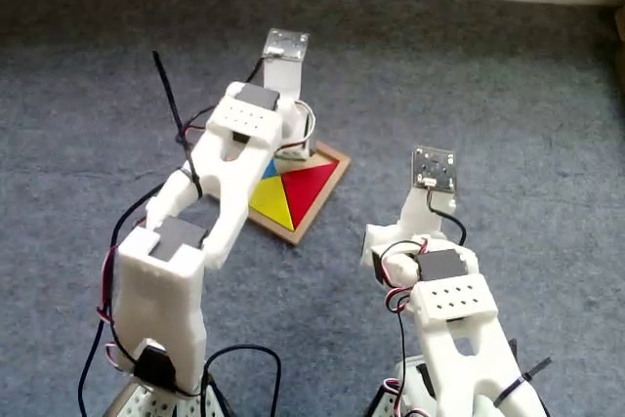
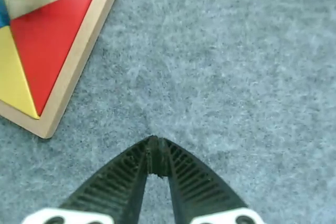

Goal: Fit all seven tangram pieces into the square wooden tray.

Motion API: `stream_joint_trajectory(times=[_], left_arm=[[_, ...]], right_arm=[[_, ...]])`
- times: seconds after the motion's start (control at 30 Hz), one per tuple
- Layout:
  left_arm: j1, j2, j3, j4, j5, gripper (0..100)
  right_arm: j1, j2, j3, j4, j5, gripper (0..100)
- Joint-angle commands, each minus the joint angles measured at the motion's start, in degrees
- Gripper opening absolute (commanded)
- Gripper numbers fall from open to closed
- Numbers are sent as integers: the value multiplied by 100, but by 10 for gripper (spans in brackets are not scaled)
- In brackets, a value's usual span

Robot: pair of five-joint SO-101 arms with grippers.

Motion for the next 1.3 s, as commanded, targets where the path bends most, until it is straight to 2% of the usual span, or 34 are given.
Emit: stream_joint_trajectory(times=[0.0,0.2,0.43,0.63,0.87,1.03,1.17,1.27], left_arm=[[145,101,-602,457,-44,40],[110,523,-1358,1565,-26,197],[84,646,-1851,2189,18,276],[84,673,-2185,2497,563,354],[13,690,-2202,2470,615,281],[-268,716,-2158,2119,615,185],[-462,1068,-2193,1864,607,118],[-497,1314,-2202,1785,571,109]], right_arm=[[57,-154,-22,-136,62,9],[57,-154,-13,-136,62,9],[57,-154,-13,-136,62,9],[57,-154,48,-136,62,9],[57,-207,567,-1042,158,9],[57,-207,637,-1059,941,9],[66,-207,637,-1059,985,9],[66,-207,637,-1059,985,9]])
